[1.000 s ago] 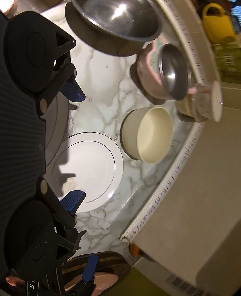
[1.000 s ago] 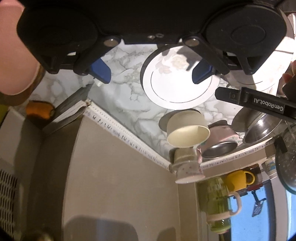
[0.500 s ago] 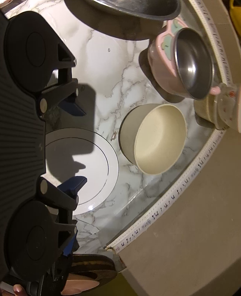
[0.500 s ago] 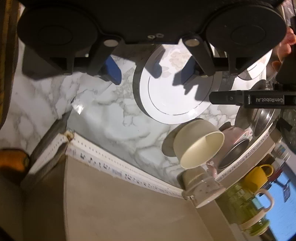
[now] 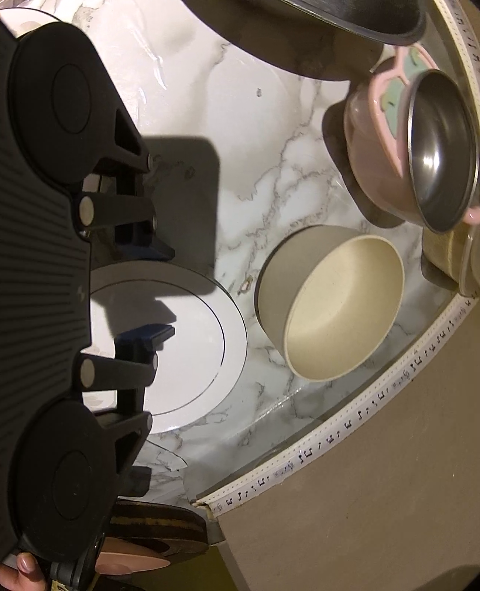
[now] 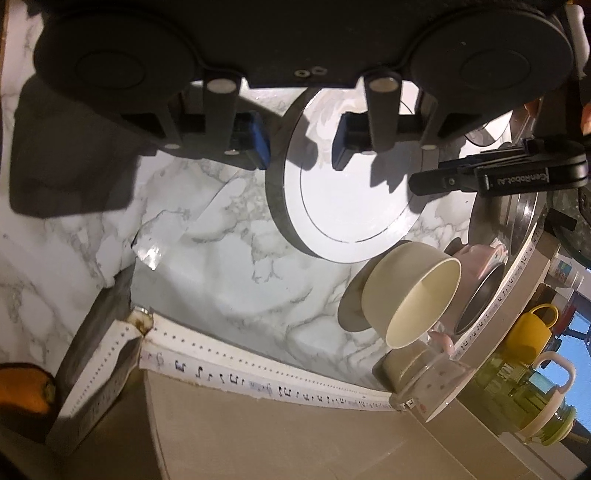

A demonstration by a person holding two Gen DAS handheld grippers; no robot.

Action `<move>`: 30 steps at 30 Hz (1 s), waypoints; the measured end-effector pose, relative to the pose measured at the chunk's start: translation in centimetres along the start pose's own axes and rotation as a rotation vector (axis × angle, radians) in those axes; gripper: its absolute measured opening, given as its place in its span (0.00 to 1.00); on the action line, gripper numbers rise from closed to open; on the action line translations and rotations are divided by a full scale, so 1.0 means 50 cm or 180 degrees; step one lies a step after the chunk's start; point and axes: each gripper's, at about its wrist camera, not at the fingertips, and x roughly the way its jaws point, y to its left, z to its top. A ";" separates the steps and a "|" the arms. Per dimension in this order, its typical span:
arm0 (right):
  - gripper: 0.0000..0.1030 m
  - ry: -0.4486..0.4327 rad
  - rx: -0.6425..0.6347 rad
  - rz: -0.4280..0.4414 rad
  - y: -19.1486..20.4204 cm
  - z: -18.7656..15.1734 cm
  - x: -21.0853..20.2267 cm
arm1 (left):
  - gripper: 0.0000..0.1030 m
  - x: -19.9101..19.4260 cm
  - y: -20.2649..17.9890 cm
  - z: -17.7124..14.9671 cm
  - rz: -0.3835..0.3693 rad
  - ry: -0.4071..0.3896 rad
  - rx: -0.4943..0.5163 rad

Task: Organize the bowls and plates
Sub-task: 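Move both grippers to the small gold-rimmed white plate and grip its rim, then lift the small white plate with both grippers and carry it over the large plate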

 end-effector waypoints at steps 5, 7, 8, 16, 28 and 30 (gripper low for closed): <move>0.24 0.0011 0.0050 0.0024 -0.001 -0.002 0.005 | 0.29 -0.003 0.006 -0.001 -0.0004 -0.0025 -0.0044; 0.21 0.0000 0.0067 0.0012 -0.001 -0.003 0.005 | 0.25 -0.004 0.008 -0.002 0.0011 -0.0044 -0.0065; 0.18 -0.0009 0.0075 0.0001 -0.002 -0.003 0.005 | 0.24 -0.005 0.010 -0.002 0.0017 -0.0053 -0.0081; 0.10 -0.0133 0.0118 -0.0157 -0.008 -0.009 -0.003 | 0.17 -0.010 0.003 -0.011 0.0029 -0.0151 -0.0081; 0.10 -0.0341 0.0015 -0.0164 0.004 -0.013 -0.048 | 0.17 -0.043 -0.022 -0.016 -0.0022 -0.0268 0.0025; 0.10 -0.0360 -0.0026 -0.0163 0.013 -0.018 -0.060 | 0.17 -0.059 -0.020 -0.018 -0.0050 -0.0270 0.0035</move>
